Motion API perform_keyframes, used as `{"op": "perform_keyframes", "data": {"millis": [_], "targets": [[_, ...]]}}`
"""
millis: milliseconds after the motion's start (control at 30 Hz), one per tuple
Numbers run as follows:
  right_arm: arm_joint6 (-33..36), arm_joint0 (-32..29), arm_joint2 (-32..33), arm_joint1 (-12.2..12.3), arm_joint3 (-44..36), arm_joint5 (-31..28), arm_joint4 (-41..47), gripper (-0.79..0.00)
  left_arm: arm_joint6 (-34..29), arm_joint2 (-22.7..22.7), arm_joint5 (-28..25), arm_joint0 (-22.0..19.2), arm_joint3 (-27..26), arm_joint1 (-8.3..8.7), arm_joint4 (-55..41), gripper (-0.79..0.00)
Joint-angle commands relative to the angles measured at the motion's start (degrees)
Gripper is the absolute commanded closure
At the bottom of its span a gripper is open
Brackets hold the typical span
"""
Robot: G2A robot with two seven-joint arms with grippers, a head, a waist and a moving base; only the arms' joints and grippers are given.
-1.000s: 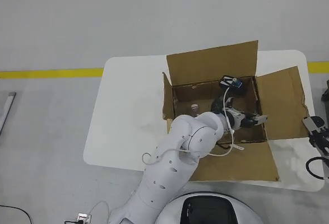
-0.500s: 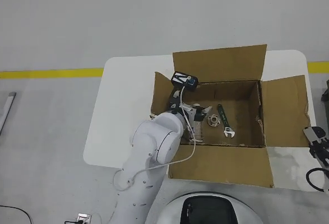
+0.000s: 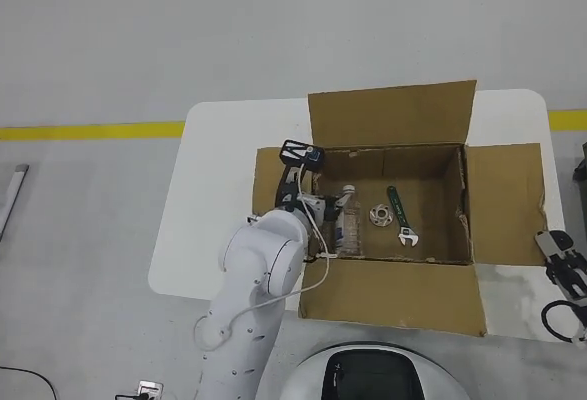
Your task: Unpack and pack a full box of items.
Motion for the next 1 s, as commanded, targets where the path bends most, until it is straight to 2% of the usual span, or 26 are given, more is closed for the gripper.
{"op": "perform_keyframes", "data": {"millis": [0,233,333,433,633,767,967], "targets": [[0.22,0.09,0.14,-0.05,0.03,0.27,-0.1,0.0,0.37,-0.51,0.67,0.46,0.17,0.07,-0.22,-0.785],[0.62,0.54,0.17,-0.26,-0.43,0.25,0.13,0.0,2.17,-0.44,1.8,1.15,-0.31,0.09,-1.84,-0.785],[0.88,0.64,0.31,-0.32,-0.93,-0.58,0.37,0.0,2.92,1.47,1.41,-0.92,-1.16,-0.16,-1.98,-0.785],[1.28,0.59,0.37,-0.4,-1.33,-0.64,0.28,0.0,3.89,5.08,0.98,-3.93,-0.44,-0.91,-6.0,-0.785],[1.34,0.48,-0.15,-0.62,-1.92,-0.47,-0.3,0.0,3.97,11.83,0.57,-9.26,6.81,-2.35,-10.34,-0.785],[0.97,0.36,0.09,-0.76,-2.04,-0.56,-0.47,0.0,3.97,14.89,1.49,-10.36,11.77,-3.06,-11.3,-0.785],[0.75,0.13,0.27,-0.97,-1.79,-0.7,-0.74,0.0,0.9,15.01,4.15,-9.87,17.32,-3.09,-9.14,-0.785]]}}
